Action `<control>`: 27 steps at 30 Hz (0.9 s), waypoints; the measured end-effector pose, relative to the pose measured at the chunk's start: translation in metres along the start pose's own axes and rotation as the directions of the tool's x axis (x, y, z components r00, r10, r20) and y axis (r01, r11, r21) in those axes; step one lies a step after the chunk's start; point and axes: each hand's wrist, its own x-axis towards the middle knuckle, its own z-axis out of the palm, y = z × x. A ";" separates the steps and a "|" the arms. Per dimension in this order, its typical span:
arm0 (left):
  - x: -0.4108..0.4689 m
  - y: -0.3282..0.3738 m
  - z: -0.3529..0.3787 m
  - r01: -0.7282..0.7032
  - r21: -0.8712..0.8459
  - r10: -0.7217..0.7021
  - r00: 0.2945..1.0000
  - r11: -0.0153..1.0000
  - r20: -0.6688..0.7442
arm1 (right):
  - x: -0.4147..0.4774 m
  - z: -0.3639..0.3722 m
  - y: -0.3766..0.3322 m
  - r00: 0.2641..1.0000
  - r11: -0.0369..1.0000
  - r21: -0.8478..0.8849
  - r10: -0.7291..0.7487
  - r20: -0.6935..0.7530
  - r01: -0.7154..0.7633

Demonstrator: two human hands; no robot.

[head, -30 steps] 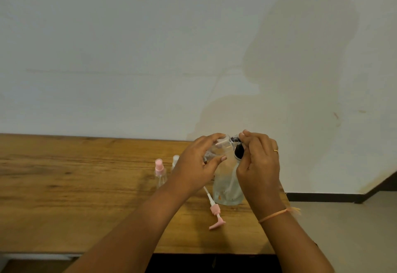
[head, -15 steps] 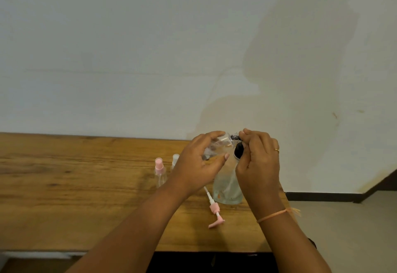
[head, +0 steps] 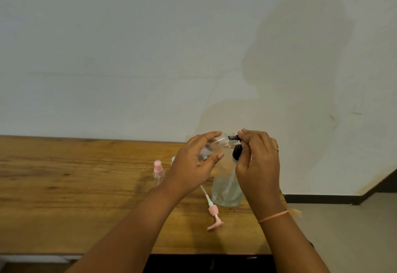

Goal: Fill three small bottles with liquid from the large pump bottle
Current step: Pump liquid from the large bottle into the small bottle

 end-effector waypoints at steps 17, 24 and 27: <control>-0.001 0.002 -0.001 -0.012 -0.002 0.012 1.000 1.000 0.008 | -0.004 0.003 0.003 1.000 0.999 0.039 0.007 -0.013 -0.006; -0.001 -0.002 -0.002 0.012 0.028 -0.013 0.999 1.000 0.039 | -0.010 0.008 0.011 1.000 0.999 0.042 0.004 -0.003 -0.003; 0.000 -0.005 -0.005 0.029 0.052 -0.030 0.999 0.998 0.032 | -0.012 0.013 0.013 1.000 1.000 0.021 0.015 0.021 -0.015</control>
